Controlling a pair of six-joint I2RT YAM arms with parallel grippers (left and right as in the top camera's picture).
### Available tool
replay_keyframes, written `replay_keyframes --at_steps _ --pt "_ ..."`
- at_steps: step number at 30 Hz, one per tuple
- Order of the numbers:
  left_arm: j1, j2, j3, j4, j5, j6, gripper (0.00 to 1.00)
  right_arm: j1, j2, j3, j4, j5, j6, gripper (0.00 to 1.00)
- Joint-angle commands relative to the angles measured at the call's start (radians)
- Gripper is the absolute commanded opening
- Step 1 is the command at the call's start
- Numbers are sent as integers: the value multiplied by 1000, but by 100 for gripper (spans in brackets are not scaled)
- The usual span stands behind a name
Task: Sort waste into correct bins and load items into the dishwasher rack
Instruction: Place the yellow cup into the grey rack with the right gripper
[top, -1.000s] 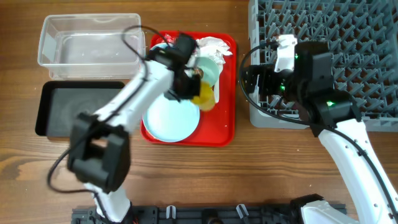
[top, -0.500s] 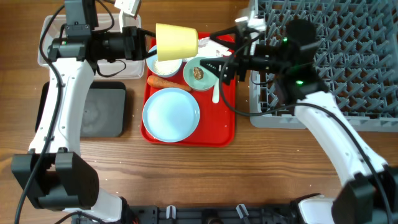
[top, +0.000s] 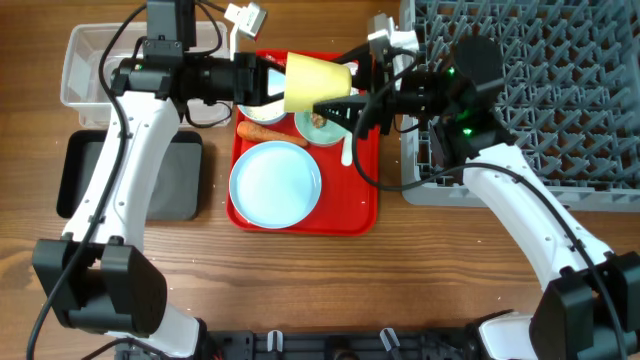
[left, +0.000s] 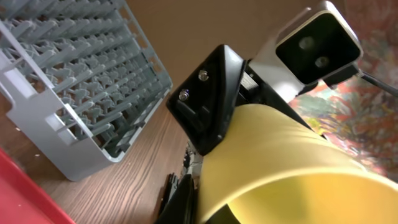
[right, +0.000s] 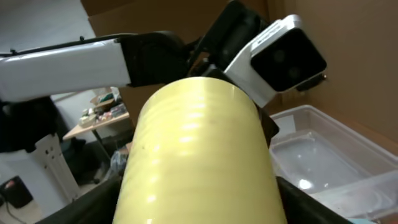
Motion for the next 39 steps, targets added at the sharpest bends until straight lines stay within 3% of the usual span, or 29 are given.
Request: replay_keyframes --at_steps 1,4,5,6,8,12,14,16,19,20,23,28,32,39 --pt "-4 13 -3 2 -25 19 4 -16 5 15 10 -42 -6 67" --pt "-4 13 -3 2 -51 19 7 -40 5 15 8 -74 -8 43" --pt "-4 13 -3 1 -51 19 20 -47 5 15 8 -81 -8 40" --pt "-4 13 -3 1 -51 19 43 -64 5 15 6 -98 -8 40" --pt "-3 13 -3 1 -61 19 64 -108 5 15 6 -142 0 37" --pt "-4 13 -3 -19 -317 18 74 -301 4 15 -106 -190 97 34" --pt "-5 15 -3 -60 -547 15 77 -380 4 15 -246 -185 47 34" --pt "-5 16 -3 -79 -661 15 78 -413 4 15 -354 -137 -8 33" --pt "-4 18 -3 -82 -797 15 83 -422 4 16 -627 186 -146 33" --pt "-5 19 -3 -83 -817 15 83 -422 0 19 -701 273 -169 33" --pt "-4 21 -3 -106 -889 15 87 -421 -80 132 -1148 716 -228 29" --pt "-4 21 -3 -103 -889 15 89 -419 -159 393 -1661 1123 -217 30" --pt "-4 21 -3 -105 -889 15 89 -417 -95 394 -1829 1189 -193 30" --pt "-4 21 -5 -130 -923 16 90 -361 147 394 -1858 1204 -191 31"
